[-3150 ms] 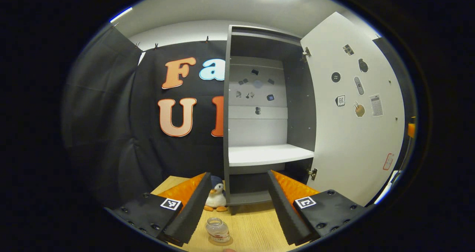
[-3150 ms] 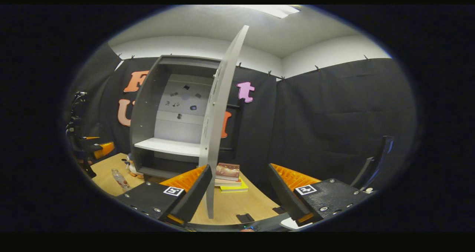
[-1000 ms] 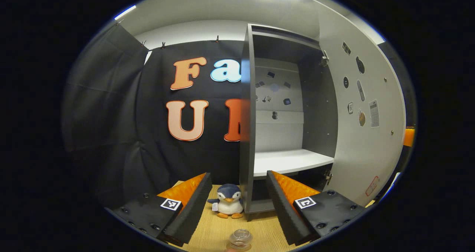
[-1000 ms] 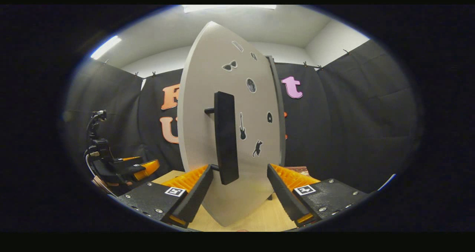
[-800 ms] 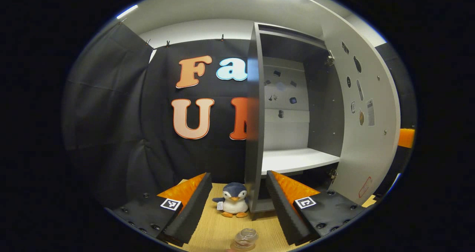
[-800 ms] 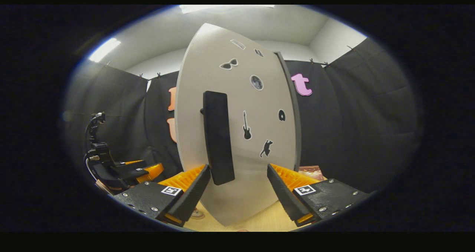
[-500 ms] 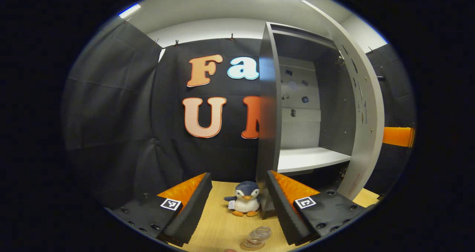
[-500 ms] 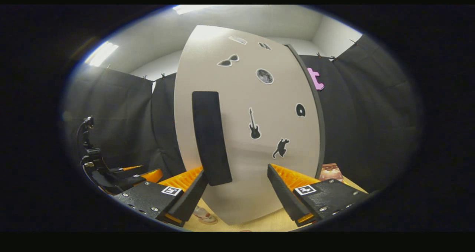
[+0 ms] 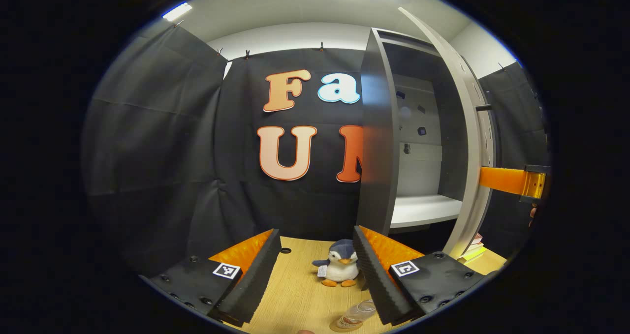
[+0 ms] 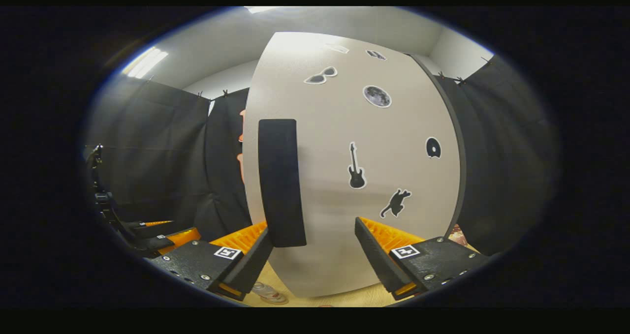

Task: Open the cabinet door with the right hand, grasp the bottle in the cabinet with the left hand and place it on the coaster, then close the cabinet door with the right hand.

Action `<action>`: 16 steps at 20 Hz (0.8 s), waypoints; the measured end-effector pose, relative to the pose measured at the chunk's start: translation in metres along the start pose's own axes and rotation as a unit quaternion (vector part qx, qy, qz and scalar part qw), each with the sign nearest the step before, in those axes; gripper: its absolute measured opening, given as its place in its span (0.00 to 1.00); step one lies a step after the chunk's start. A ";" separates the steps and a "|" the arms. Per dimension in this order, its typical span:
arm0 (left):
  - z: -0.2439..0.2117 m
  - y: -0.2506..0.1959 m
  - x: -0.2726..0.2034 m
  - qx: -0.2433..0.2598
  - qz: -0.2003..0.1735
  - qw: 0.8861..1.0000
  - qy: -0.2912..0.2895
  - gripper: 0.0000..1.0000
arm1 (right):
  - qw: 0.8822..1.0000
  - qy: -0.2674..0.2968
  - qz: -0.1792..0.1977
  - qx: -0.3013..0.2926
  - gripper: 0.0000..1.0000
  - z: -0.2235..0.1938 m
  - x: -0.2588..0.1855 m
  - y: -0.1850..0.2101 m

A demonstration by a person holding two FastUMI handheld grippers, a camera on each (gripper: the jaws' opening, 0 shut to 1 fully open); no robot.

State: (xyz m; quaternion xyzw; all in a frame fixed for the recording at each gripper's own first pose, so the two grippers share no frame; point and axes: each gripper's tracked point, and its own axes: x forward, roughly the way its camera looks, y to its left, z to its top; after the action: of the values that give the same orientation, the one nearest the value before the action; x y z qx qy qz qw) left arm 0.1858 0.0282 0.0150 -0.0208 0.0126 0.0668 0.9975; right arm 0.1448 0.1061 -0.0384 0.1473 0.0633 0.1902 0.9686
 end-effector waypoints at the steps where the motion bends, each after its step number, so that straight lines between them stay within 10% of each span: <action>1: 0.000 0.002 0.001 0.000 0.001 1.000 0.000 0.96 | 1.000 0.002 0.001 0.003 0.95 0.000 0.002 0.002; 16: -0.003 0.000 0.003 -0.005 -0.012 1.000 0.006 0.95 | 0.998 -0.018 -0.049 0.022 0.95 0.000 0.028 0.001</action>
State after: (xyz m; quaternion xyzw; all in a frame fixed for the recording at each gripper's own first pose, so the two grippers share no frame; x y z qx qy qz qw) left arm 0.1890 0.0289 0.0118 -0.0261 0.0180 0.0546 0.9980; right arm 0.1704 0.1183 -0.0394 0.1686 0.0570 0.1388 0.9742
